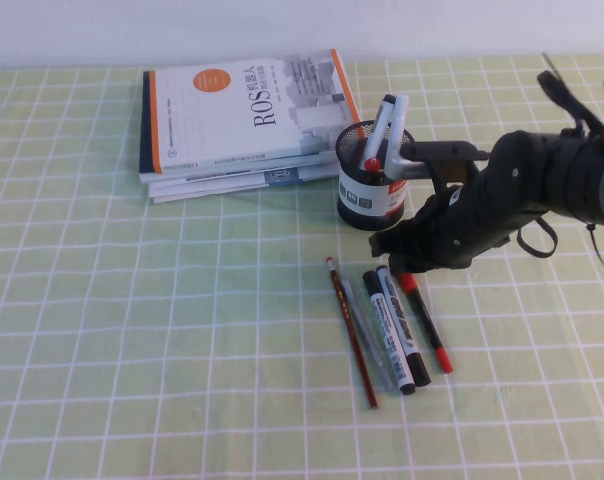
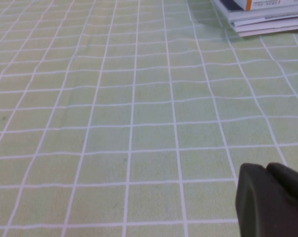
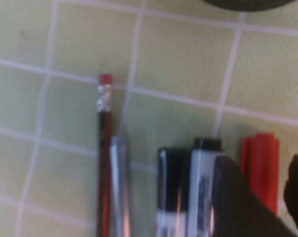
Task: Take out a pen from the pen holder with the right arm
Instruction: 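Take a marker out of the pen holder and lay it on the table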
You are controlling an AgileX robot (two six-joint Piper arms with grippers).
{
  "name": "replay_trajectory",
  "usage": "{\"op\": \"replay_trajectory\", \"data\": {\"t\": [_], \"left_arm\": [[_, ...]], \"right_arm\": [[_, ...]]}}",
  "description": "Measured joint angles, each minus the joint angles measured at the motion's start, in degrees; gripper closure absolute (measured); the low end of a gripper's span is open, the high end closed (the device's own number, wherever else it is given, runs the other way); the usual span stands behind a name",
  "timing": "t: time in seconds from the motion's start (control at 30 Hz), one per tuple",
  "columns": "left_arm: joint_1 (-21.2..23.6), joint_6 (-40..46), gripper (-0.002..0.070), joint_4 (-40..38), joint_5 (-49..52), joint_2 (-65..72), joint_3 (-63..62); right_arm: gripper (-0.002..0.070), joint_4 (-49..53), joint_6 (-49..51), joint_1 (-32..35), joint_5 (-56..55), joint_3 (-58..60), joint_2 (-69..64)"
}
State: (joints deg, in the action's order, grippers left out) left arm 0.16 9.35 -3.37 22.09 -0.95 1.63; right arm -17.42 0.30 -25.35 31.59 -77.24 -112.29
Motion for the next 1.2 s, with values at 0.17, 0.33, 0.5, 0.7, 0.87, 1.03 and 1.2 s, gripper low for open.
{"op": "replay_trajectory", "data": {"t": [0.17, 0.33, 0.5, 0.7, 0.87, 1.03, 1.2], "left_arm": [[0.0, 0.0, 0.0682, 0.0, 0.0, 0.0, 0.0], [0.0, 0.0, 0.0682, 0.0, 0.0, 0.0, 0.0], [0.0, 0.0, 0.0681, 0.0, 0.0, 0.0, 0.0], [0.0, 0.0, 0.0681, 0.0, 0.0, 0.0, 0.0], [0.0, 0.0, 0.0681, 0.0, 0.0, 0.0, 0.0], [0.0, 0.0, 0.0681, 0.0, 0.0, 0.0, 0.0], [0.0, 0.0, 0.0681, 0.0, 0.0, 0.0, 0.0]], "right_arm": [[0.0549, 1.6, 0.0, -1.7, 1.7, 3.6, 8.5], [0.0668, 3.9, 0.0, -2.4, 4.7, 9.9, 20.1], [0.0686, 5.2, 0.0, -2.4, 8.3, 16.6, 32.3], [0.0688, 5.1, 0.0, -2.4, 9.1, 25.0, 46.1], [0.0688, 2.6, 0.0, -2.4, 12.8, 29.9, 53.6], [0.0688, 2.7, -2.8, -2.4, 17.0, 30.3, 56.4], [0.0688, 2.9, -8.4, -2.4, 16.7, 30.3, 56.6]]}}
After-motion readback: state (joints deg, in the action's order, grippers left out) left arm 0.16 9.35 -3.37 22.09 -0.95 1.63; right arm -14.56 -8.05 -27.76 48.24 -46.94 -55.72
